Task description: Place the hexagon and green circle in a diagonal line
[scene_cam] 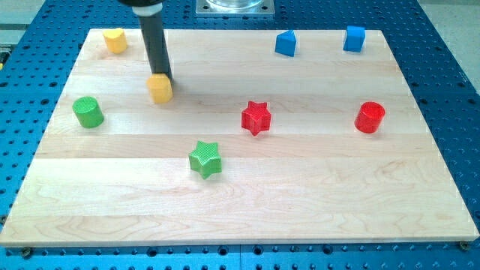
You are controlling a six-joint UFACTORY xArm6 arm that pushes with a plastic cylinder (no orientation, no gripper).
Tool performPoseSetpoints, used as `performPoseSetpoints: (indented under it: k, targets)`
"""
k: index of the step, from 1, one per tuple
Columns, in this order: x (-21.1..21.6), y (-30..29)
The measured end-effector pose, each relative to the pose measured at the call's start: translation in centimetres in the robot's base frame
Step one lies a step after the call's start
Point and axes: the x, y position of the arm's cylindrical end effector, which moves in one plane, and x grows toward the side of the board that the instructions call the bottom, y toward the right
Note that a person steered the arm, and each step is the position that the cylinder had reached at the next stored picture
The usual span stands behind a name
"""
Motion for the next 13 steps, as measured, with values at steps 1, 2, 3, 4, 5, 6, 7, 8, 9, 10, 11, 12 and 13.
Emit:
performPoseSetpoints:
  k: [1, 2, 3, 4, 5, 6, 7, 8, 9, 10, 11, 12, 13]
  targets:
    - [6.9, -0.9]
    - [11.6, -9.5]
    - [11.3, -9.7]
    - [7.0, -9.6]
    - [6.0, -9.9]
    - [6.1, -12.2]
    - [1.7, -12.0]
    - [-1.7, -7.2]
    - [-1.0, -4.2]
    - [1.8, -8.4]
    - [0.9, -8.4]
    - [0.9, -9.5]
    - [0.9, -9.6]
